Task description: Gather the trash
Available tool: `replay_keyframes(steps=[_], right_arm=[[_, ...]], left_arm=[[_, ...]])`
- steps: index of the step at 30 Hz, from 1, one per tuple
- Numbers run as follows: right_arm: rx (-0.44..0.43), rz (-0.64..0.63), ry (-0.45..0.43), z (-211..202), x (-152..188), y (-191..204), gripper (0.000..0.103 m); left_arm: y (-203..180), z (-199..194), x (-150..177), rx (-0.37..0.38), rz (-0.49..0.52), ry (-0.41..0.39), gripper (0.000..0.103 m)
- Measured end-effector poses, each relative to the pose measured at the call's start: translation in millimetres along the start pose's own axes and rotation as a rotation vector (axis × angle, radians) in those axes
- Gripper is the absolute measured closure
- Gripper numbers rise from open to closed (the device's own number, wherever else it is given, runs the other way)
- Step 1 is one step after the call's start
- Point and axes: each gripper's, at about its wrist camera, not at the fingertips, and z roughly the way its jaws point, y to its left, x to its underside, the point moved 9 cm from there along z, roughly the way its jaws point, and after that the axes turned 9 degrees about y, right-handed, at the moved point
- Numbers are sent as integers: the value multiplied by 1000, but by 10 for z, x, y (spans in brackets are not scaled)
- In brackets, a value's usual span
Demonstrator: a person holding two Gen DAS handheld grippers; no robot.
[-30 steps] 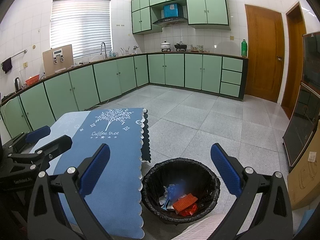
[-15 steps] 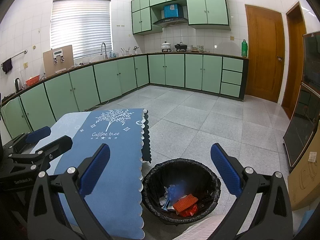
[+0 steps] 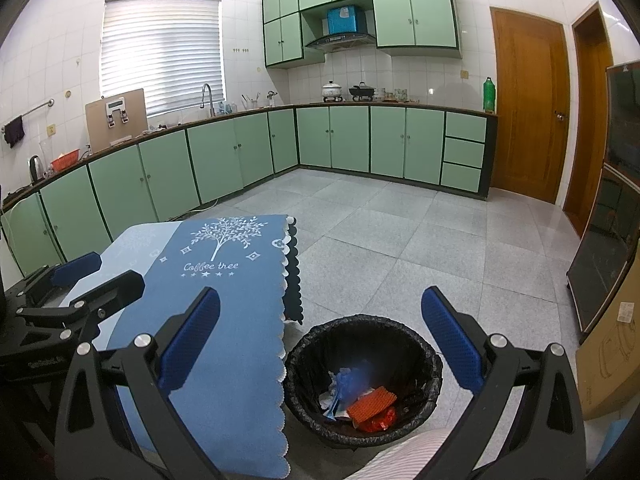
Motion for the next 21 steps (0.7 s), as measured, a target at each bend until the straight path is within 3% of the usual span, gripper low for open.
replay_keyframes(steps=[21], right_arm=[[1,1,3,35,26,10,5]], left_arm=[[-13,24,16,-1,-1,5,6]])
